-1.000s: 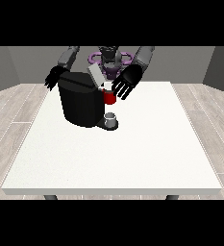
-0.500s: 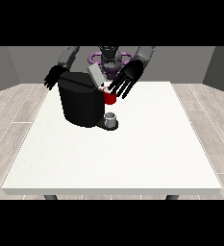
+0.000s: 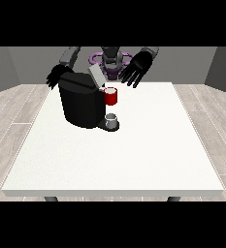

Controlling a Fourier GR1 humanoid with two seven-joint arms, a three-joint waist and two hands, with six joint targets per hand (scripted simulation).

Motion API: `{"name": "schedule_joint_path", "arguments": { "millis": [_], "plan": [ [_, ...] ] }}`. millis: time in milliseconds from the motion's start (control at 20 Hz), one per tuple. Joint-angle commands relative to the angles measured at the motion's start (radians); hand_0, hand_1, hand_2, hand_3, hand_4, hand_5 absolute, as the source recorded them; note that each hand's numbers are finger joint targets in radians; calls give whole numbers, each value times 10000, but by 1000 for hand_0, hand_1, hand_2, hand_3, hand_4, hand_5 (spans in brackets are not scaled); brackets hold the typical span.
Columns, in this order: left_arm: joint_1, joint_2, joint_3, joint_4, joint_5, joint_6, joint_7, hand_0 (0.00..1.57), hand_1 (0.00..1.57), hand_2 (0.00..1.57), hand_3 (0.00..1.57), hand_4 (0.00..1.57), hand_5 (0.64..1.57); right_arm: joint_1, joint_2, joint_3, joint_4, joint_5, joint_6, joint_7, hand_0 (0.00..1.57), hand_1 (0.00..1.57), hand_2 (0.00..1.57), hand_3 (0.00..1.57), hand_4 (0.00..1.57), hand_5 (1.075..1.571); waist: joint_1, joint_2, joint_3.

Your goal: Insert the coffee pod into the coffee machine and close the lid

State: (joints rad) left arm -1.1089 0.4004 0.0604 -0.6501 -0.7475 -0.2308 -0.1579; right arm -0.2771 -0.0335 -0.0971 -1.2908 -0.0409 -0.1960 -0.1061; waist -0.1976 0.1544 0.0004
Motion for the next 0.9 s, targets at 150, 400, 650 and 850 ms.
{"name": "schedule_joint_path", "arguments": {
  "millis": [150,400,650,850],
  "plan": [
    [973,-1040,1500,-60,1771,47,244,0,0,0,0,0,1571,864,-362,-464,187,-526,492,53,0,0,0,0,434,1571,577,-1358,-8],
    [2644,-1850,2639,-172,3326,131,-854,0,0,0,0,237,1571,1885,-241,-465,-9,-454,337,-81,0,0,0,0,399,1571,1266,-2586,-24],
    [3929,-2442,2888,-306,3946,-77,-1208,0,0,0,0,0,1571,2322,-674,11,-356,65,726,-201,0,0,0,0,357,1571,1713,-3339,-15],
    [4693,-2968,3060,-335,4406,-185,-1071,0,0,0,0,227,1571,1621,-996,-69,-1027,-544,1300,899,0,0,0,0,370,1571,2074,-4005,-13]
  ]
}}
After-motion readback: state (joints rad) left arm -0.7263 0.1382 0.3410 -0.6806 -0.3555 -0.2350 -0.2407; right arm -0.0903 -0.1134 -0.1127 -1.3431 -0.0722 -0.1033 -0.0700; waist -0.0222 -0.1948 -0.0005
